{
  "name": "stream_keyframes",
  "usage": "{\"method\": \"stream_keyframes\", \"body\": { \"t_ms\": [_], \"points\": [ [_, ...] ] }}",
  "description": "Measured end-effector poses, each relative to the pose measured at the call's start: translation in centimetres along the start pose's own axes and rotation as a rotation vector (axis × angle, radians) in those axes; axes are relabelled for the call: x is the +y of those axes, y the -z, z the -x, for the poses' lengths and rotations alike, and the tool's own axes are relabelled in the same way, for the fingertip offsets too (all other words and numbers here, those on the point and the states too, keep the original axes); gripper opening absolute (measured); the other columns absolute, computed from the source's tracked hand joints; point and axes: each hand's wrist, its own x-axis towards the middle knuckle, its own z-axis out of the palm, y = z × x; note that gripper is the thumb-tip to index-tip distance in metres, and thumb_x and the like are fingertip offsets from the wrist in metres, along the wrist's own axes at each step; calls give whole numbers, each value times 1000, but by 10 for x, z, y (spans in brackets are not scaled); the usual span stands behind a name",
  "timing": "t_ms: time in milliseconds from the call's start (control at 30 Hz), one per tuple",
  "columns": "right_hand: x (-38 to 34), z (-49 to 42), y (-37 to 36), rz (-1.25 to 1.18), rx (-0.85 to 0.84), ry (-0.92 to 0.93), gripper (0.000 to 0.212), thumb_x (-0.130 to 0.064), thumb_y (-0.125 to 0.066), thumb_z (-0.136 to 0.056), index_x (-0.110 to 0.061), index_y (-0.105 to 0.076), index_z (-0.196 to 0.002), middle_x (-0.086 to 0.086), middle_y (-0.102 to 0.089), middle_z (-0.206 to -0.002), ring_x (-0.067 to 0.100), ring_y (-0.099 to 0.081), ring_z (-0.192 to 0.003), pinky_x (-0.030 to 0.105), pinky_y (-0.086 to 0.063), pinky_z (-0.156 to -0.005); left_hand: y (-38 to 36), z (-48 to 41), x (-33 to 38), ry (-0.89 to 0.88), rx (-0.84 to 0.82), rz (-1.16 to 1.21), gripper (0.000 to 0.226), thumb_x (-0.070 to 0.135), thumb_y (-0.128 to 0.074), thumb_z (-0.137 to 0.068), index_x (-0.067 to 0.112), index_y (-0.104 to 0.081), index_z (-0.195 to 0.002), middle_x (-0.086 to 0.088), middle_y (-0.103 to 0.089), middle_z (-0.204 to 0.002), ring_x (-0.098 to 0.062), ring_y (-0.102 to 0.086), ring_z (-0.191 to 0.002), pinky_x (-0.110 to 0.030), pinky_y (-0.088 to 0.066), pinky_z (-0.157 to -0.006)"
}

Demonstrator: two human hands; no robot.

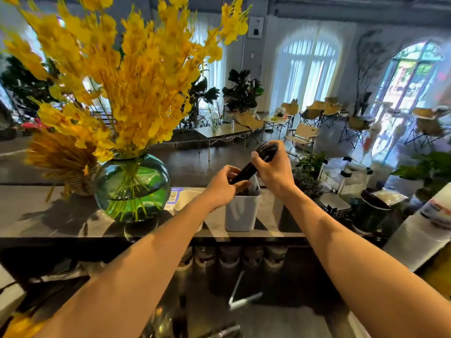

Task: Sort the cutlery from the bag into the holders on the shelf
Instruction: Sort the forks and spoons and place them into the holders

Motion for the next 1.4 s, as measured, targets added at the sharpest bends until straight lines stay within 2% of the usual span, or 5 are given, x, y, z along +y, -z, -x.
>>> {"method": "stream_keyframes", "body": {
  "t_ms": [133, 300, 633, 867, 1400],
  "points": [
    [5, -20, -11, 32, -19, 34, 29, -24, -71, -93, -14, -48, -107, -3, -63, -87, 19, -68, -79, 37, -61, -68, 3, -17, -4, -8, -15, -35, 30, 17, -66, -98, 25, -55, -124, 5, -64, -117, -16, -61, -111, -32, -50, -94],
    [15, -41, -21, 140, -106, 56, 28, -23, -68, -95, -9, -49, -110, -8, -58, -84, -2, -59, -69, 13, -45, -60, 6, -36, -13, 126, 21, 129, 45, -7, -40, -99, 17, -56, -134, -4, -66, -123, -20, -61, -114, -35, -51, -101],
    [19, -72, -31, 218, -286, 200, 26, -27, -63, -97, -12, -46, -110, -7, -57, -80, 9, -55, -69, 29, -48, -66, 1, -56, -15, 250, 134, 440, 42, 37, -36, -107, 11, -68, -116, -18, -72, -114, -31, -67, -110, -49, -49, -103],
    [26, -72, -39, 119, -251, 174, 26, -26, -63, -98, -7, -48, -109, -2, -60, -86, 11, -57, -75, 29, -51, -72, 2, -57, -21, 212, 202, 486, 57, 43, -26, -110, 5, -69, -112, -14, -74, -104, -23, -68, -89, -32, -49, -73],
    [34, -75, -35, 183, -234, 129, 23, -24, -60, -102, -5, -51, -111, -9, -57, -87, -5, -57, -73, 8, -41, -63, -10, -57, -22, 236, 128, 461, 62, 53, -22, -108, 12, -68, -103, -5, -71, -85, -21, -66, -87, -41, -50, -92]
  ]
}}
